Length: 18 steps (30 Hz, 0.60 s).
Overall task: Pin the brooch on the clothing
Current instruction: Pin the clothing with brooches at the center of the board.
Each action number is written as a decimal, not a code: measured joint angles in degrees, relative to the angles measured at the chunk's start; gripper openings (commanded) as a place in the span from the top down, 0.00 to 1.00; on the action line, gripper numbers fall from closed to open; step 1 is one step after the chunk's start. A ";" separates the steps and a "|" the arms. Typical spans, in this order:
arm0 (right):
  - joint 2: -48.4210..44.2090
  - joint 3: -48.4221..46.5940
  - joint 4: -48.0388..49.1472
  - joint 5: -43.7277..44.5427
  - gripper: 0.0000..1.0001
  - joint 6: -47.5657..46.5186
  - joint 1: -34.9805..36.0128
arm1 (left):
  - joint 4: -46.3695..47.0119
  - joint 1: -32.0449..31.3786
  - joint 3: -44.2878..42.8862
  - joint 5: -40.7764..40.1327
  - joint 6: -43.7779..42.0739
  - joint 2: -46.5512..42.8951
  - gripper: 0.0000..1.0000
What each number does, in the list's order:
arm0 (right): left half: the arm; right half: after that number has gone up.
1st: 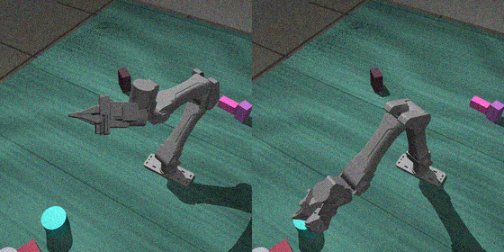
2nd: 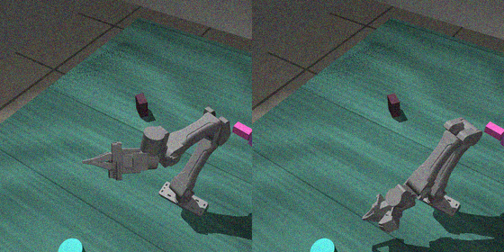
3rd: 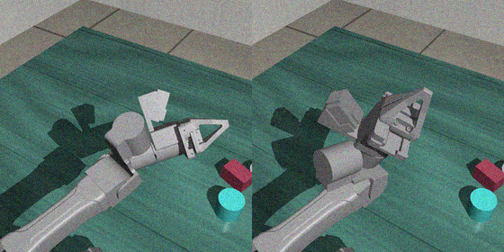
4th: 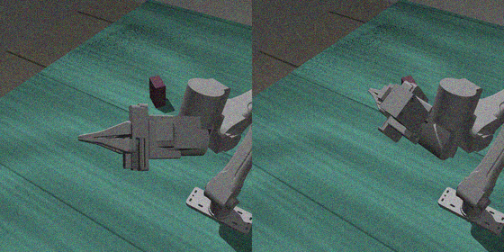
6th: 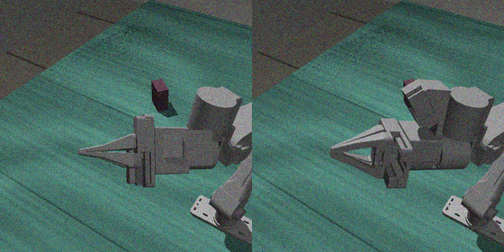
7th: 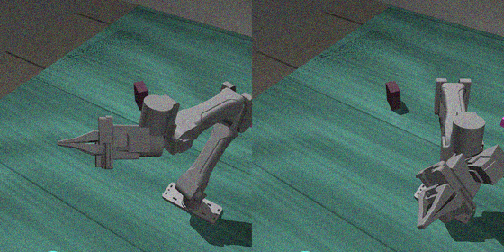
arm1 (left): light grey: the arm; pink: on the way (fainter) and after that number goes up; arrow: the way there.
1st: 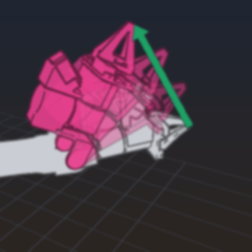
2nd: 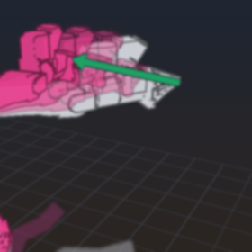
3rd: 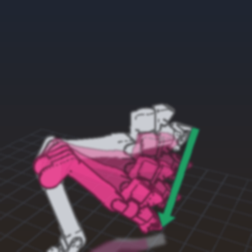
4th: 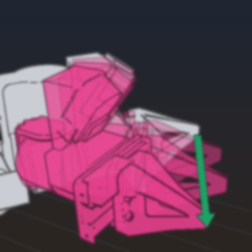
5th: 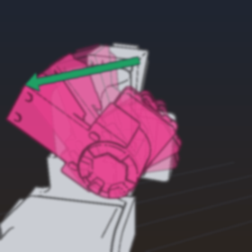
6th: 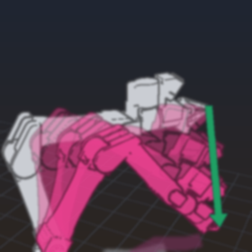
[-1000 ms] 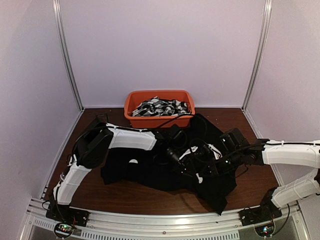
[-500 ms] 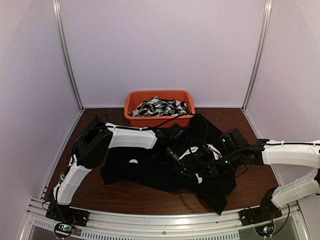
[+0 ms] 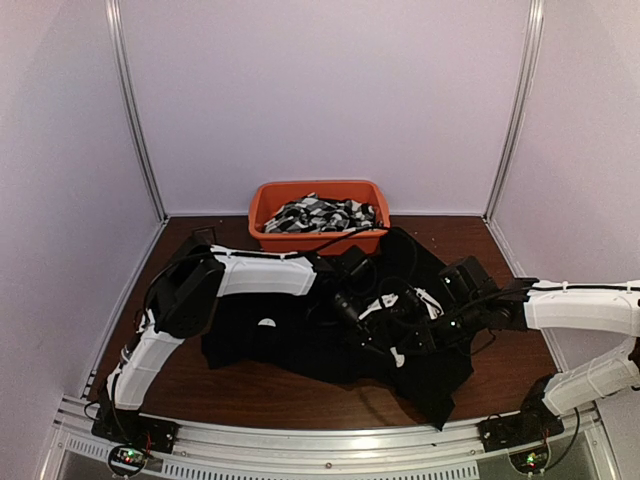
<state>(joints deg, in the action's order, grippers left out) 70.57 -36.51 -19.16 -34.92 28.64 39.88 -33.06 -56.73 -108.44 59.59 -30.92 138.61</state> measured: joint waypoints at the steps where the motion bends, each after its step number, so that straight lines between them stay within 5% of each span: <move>1: 0.00 0.00 -0.04 -0.02 1.00 -0.04 0.00 | 0.11 0.00 0.00 0.09 0.09 0.07 0.91; 18: -0.04 0.02 -0.33 -0.50 1.00 1.68 0.00 | 1.22 0.00 0.22 3.54 0.37 0.83 0.81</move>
<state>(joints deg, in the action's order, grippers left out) 70.52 -36.49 -19.49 -35.42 30.33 39.88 -31.83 -56.73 -108.22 63.13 -30.55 139.44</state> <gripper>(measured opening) 0.006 0.192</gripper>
